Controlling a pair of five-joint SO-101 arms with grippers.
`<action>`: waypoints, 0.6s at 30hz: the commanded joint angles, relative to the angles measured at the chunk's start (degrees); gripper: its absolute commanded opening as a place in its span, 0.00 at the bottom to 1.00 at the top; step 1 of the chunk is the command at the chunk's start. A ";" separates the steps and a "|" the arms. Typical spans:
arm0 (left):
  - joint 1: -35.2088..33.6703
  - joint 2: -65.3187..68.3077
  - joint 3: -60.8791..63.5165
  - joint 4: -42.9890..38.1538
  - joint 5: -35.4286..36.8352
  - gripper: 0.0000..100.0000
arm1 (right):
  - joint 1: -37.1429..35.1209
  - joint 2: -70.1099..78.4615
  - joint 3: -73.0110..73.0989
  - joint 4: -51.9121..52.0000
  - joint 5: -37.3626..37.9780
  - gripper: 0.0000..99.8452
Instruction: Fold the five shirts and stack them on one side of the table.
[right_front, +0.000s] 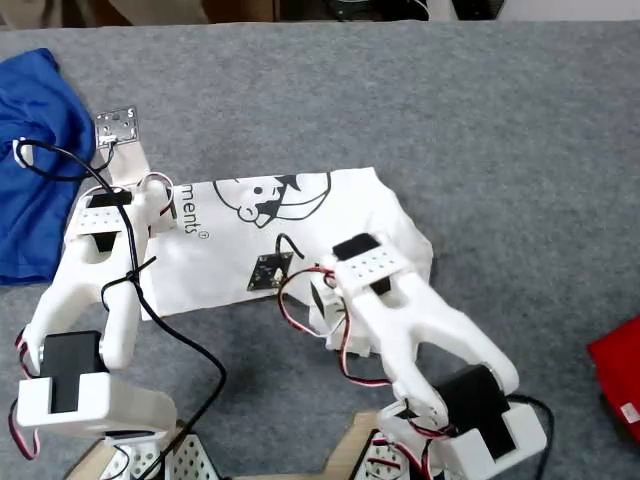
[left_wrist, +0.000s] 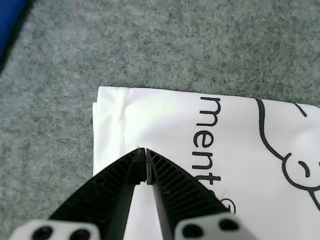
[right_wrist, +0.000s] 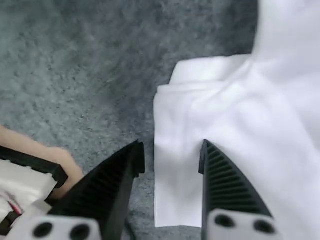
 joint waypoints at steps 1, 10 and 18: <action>-0.53 -0.13 -2.73 -0.62 0.53 0.02 | -0.75 -1.71 1.01 -2.64 -0.62 0.21; 0.53 -0.13 -2.29 -0.26 -2.29 0.05 | -0.75 2.24 1.01 -3.78 -0.35 0.26; 0.53 -0.13 -2.29 -0.26 -2.29 0.05 | -0.66 11.47 -2.07 -5.19 -0.53 0.16</action>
